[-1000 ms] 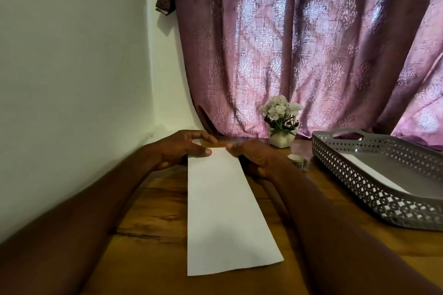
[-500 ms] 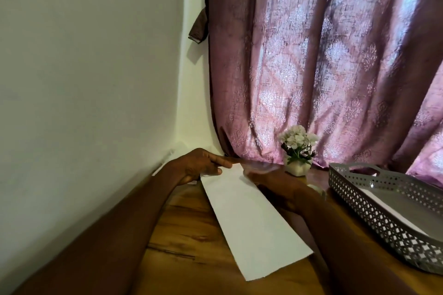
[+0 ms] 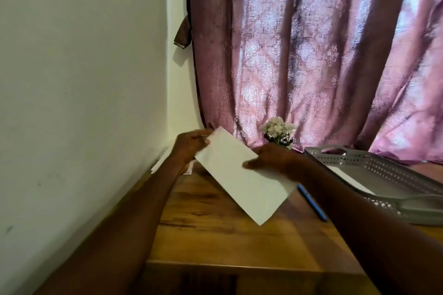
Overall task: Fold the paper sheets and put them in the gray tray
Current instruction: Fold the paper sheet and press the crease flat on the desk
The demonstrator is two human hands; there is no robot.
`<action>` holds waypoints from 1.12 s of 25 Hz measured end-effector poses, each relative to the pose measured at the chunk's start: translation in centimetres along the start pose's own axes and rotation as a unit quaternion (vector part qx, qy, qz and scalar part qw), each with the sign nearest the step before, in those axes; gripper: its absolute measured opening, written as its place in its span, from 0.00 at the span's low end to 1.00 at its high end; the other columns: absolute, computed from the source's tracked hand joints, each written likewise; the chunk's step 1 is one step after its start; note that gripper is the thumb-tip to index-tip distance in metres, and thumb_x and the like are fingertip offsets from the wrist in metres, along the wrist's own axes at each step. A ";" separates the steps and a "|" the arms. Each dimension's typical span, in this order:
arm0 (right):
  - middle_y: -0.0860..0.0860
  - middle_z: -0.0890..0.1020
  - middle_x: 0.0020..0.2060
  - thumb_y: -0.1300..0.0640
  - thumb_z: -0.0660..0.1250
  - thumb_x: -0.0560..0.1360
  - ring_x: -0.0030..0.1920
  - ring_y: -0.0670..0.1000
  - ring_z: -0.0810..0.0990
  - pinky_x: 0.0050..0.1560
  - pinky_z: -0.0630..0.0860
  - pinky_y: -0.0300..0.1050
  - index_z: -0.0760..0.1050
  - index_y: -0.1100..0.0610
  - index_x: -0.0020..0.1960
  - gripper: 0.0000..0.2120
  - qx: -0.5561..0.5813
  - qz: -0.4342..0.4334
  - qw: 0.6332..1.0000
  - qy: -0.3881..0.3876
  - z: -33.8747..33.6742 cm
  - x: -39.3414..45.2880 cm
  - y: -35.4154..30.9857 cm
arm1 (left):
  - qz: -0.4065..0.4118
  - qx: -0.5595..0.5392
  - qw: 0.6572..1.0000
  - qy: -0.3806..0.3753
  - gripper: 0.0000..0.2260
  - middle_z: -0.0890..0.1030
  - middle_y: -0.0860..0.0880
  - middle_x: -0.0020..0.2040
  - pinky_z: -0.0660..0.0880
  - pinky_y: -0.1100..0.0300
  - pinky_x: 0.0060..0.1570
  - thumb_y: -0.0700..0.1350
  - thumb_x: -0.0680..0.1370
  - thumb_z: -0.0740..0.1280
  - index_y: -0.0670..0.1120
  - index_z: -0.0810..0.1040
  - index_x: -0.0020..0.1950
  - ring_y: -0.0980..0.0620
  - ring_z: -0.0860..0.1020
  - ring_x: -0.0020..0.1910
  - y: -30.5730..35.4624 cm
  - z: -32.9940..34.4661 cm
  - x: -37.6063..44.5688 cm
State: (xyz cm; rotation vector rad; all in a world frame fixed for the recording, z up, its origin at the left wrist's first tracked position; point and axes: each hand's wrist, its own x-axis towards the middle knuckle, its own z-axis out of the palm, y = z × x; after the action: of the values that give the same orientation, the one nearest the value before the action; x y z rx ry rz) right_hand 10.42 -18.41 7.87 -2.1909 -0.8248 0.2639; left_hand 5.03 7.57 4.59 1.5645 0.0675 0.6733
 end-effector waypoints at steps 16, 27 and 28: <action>0.39 0.84 0.59 0.28 0.55 0.78 0.57 0.43 0.82 0.57 0.76 0.46 0.79 0.41 0.63 0.25 -0.277 -0.278 0.917 0.068 6.1 -8.3 5.3 | 0.026 0.404 0.914 0.011 0.13 0.87 0.50 0.48 0.76 0.66 0.48 0.31 0.73 0.70 0.47 0.89 0.46 0.55 0.82 0.47 0.7 -4.2 -14.8; 0.46 0.60 0.82 0.32 0.37 0.81 0.81 0.49 0.57 0.76 0.51 0.63 0.54 0.43 0.82 0.33 -0.303 -0.100 0.947 -0.032 10.8 -2.6 2.9 | 0.022 0.628 0.756 -0.181 0.30 0.61 0.50 0.83 0.54 0.41 0.78 0.65 0.84 0.48 0.53 0.58 0.83 0.48 0.61 0.81 -3.3 1.5 -11.7; 0.46 0.57 0.82 0.31 0.37 0.81 0.82 0.49 0.54 0.77 0.49 0.63 0.52 0.43 0.82 0.34 -0.308 -0.085 0.947 -0.032 10.3 -2.8 3.6 | 0.016 0.634 0.751 -0.183 0.31 0.60 0.50 0.83 0.54 0.42 0.78 0.66 0.84 0.47 0.53 0.57 0.83 0.49 0.60 0.81 -3.4 1.3 -11.4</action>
State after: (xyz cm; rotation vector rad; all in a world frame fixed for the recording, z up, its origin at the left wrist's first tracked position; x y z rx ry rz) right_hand 5.64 -15.88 -1.94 -2.6695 -1.2549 -0.0188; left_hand -2.55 1.87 -2.77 3.0057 0.2398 0.2687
